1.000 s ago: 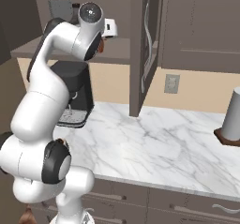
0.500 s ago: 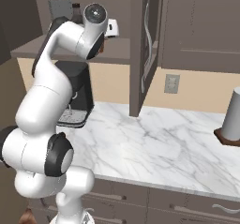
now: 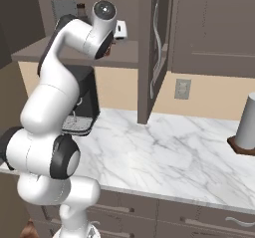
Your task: Pick the syrup bottle and honey bottle from the cabinet and place them next to the mug.
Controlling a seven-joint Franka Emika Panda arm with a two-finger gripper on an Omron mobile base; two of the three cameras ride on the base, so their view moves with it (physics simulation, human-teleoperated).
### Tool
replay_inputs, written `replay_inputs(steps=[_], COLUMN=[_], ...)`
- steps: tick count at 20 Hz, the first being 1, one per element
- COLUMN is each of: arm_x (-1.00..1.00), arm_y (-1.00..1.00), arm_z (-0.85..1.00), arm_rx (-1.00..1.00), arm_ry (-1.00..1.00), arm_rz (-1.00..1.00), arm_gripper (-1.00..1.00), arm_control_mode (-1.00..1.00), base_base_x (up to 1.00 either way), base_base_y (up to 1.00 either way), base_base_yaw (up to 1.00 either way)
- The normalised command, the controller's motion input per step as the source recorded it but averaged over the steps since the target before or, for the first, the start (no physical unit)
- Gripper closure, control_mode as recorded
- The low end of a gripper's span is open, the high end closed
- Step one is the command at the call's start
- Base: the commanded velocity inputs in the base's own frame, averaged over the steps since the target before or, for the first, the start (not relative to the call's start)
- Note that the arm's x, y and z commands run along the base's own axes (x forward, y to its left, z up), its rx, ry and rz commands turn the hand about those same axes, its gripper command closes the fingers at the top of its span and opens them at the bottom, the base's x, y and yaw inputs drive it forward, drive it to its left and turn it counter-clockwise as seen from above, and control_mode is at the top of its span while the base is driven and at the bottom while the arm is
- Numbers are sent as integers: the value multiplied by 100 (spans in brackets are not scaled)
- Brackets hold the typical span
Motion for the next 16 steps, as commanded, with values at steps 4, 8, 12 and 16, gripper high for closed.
replay_inputs(steps=[4,8,12,16], arm_x=[0,0,0,0], arm_y=[0,0,0,0], arm_z=[0,0,-3,-14], arm_rx=[0,0,0,0], arm_ry=[12,0,-1,0], arm_rz=[0,0,0,0], arm_gripper=[-100,-100,-100,-100], arm_control_mode=[-100,-100,-100,-100], base_base_x=[0,0,0,0], base_base_y=[0,0,0,0], base_base_yaw=[0,0,0,0])
